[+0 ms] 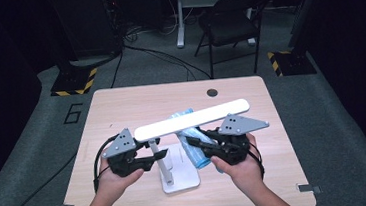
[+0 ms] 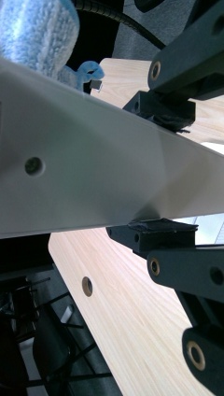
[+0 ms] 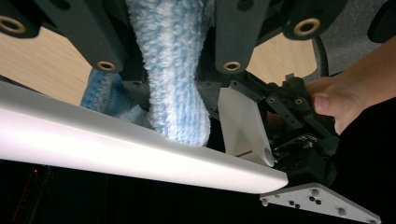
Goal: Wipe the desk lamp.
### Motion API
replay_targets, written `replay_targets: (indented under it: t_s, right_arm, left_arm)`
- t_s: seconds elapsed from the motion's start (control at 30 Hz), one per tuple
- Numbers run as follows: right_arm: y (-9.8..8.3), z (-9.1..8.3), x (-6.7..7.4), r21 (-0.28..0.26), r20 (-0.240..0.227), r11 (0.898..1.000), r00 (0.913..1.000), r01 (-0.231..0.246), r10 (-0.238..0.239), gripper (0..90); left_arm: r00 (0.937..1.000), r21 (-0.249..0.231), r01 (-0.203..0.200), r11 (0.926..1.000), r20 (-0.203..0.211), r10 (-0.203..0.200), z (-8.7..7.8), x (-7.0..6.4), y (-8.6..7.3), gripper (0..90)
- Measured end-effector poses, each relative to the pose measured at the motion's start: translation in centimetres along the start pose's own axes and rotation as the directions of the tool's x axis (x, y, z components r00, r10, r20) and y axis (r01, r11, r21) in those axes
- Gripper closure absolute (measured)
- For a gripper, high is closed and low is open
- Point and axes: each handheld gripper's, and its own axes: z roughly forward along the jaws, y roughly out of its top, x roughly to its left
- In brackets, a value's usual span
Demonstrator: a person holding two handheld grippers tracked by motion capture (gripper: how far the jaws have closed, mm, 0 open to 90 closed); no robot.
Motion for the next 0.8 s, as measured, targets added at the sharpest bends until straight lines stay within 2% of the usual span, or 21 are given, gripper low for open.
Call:
replay_targets:
  t_s: [0.3,0.8]
  right_arm:
    - [0.3,1.2,0.9,0.006,-0.02,1.0,0.9996,0.018,-0.018,72.4]
    - [-0.2,-0.9,-1.0,-0.004,0.007,1.0,1.0,-0.002,0.002,72.4]
  left_arm:
    - [1.0,-0.009,0.003,1.0,-0.004,-0.003,-0.1,0.0,-0.2,53.5]
    - [1.0,-0.013,-0.001,0.9999,-0.002,0.001,0.1,0.0,-0.1,53.6]
